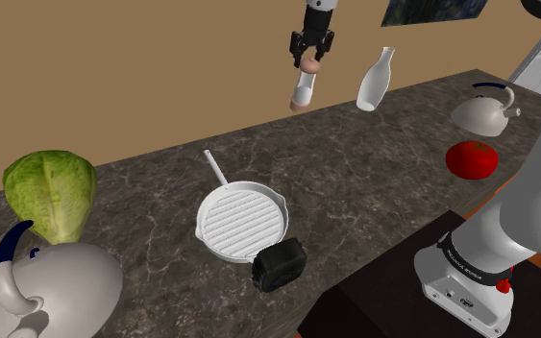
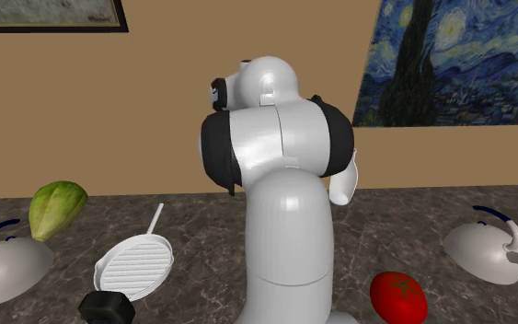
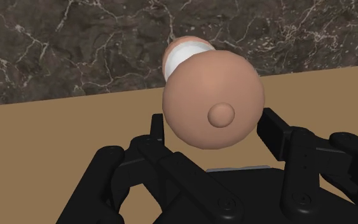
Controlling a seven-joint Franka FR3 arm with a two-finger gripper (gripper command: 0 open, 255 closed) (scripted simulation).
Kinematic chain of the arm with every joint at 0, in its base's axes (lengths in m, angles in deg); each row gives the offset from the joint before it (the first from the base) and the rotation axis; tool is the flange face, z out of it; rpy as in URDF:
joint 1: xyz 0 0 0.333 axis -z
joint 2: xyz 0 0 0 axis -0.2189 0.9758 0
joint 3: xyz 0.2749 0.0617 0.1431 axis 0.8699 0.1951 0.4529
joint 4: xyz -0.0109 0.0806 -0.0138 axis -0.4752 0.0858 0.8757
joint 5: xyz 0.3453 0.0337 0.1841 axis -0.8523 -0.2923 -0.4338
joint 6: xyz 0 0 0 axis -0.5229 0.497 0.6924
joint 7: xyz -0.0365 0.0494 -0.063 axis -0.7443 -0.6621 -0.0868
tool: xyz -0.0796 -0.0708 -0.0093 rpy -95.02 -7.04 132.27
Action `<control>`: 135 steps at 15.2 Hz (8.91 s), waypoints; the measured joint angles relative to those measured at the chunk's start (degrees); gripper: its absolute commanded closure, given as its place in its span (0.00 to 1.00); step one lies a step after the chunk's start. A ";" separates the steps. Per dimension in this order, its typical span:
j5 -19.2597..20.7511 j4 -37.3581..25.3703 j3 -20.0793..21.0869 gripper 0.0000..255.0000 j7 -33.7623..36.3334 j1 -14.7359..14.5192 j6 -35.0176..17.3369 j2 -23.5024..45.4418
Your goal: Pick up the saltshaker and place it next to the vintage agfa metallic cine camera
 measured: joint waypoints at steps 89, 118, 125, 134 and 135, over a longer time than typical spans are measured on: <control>-8.35 43.16 22.14 1.00 33.98 -16.62 14.16 -58.05; -11.80 63.57 26.45 1.00 33.86 -17.93 -9.14 -55.11; -12.04 64.36 26.80 1.00 33.99 -18.05 -10.58 -54.68; -11.76 62.81 26.23 0.00 34.05 -18.15 -7.57 -56.10; -11.46 61.46 25.75 0.00 33.99 -18.09 -5.45 -56.88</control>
